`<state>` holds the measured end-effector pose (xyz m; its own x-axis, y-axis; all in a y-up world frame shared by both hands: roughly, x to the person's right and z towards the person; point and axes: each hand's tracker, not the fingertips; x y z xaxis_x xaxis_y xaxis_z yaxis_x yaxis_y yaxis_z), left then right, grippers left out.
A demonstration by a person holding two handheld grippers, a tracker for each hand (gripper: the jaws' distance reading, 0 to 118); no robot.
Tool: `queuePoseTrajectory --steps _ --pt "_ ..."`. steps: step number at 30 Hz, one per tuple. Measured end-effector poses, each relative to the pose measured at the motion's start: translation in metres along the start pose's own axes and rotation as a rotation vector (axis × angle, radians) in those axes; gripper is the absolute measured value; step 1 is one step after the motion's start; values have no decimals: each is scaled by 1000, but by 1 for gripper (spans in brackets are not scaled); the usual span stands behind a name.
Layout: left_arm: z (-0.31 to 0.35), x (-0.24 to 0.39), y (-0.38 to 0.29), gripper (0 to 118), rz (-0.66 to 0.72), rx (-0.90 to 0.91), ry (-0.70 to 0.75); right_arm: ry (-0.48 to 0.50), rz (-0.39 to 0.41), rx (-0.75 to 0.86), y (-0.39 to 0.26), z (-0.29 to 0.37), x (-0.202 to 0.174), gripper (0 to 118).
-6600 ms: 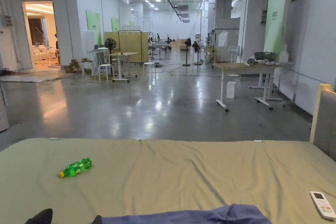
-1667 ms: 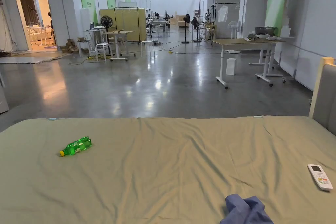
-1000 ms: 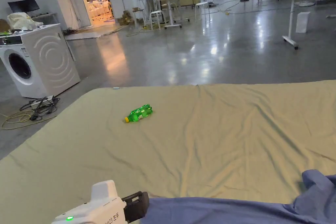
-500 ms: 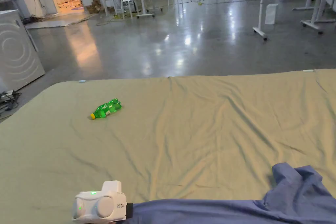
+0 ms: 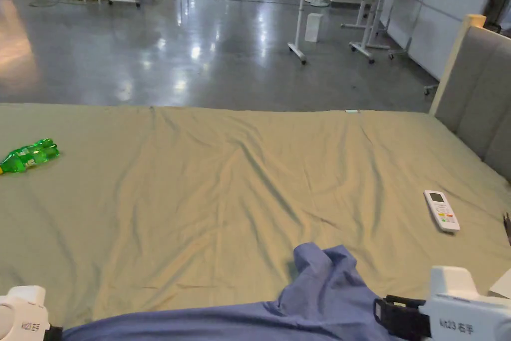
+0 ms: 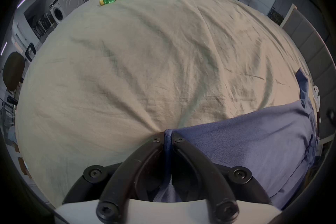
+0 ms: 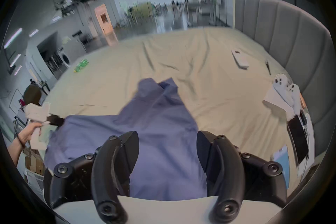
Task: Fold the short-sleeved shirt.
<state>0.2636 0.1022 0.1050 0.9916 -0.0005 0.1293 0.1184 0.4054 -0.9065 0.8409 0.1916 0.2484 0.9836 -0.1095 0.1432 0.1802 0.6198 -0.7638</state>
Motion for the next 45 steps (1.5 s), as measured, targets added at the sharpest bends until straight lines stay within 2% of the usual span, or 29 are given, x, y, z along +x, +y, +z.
queuePoseTrajectory --steps 2,4,6,8,9,10,11,12,14,16,18,23,27,31,35,39,40,41,42,43,45 --pt "-1 3 -1 8 -44 8 9 -60 24 -77 16 -38 10 69" --pt "-1 3 -1 8 -44 11 7 -133 147 -134 26 -73 8 69" --pt "-5 -3 0 8 -49 11 1 -142 180 -196 24 -100 8 67" --pt "-5 -5 1 8 -35 7 -9 -151 190 -200 14 -116 9 35" --pt "-5 -5 -2 8 -28 11 -12 -127 199 -234 11 -120 10 33" --pt "-4 -6 -5 8 -20 25 -12 -130 180 -191 5 -119 10 24" --pt "-4 -5 -9 8 -16 40 -11 -137 179 -156 4 -114 9 10" --pt "-3 -4 -11 8 -18 54 -7 -99 163 -158 3 -111 10 4" --pt "5 -3 -12 7 -24 73 -8 -73 146 -169 2 -104 12 4" --pt "16 -10 -12 7 54 103 -50 -43 149 -118 4 -93 16 4" --pt "40 -21 -14 7 88 177 -131 -11 93 -6 6 -63 17 4" --pt "147 -39 -55 7 84 389 -226 76 32 187 -19 44 19 4" --pt "186 -50 -123 7 98 411 -233 42 36 230 -78 109 20 4" --pt "173 -69 -190 7 154 359 -265 -5 -18 230 -152 135 31 4" --pt "134 -72 -229 7 222 231 -278 -4 -103 117 -204 115 40 4" --pt "121 -59 -241 9 206 236 -261 -41 -91 97 -223 92 30 4" --pt "120 -58 -242 22 208 276 -264 -46 -98 105 -226 88 28 12" --pt "116 -66 -245 41 223 288 -266 -53 -102 106 -227 84 28 28" --pt "116 -69 -244 63 234 296 -268 -50 -120 96 -229 80 36 52" --pt "118 -72 -242 80 243 309 -258 -55 -130 85 -230 79 37 70" --pt "136 -72 -238 81 206 398 -140 -57 -142 111 -228 89 41 67"
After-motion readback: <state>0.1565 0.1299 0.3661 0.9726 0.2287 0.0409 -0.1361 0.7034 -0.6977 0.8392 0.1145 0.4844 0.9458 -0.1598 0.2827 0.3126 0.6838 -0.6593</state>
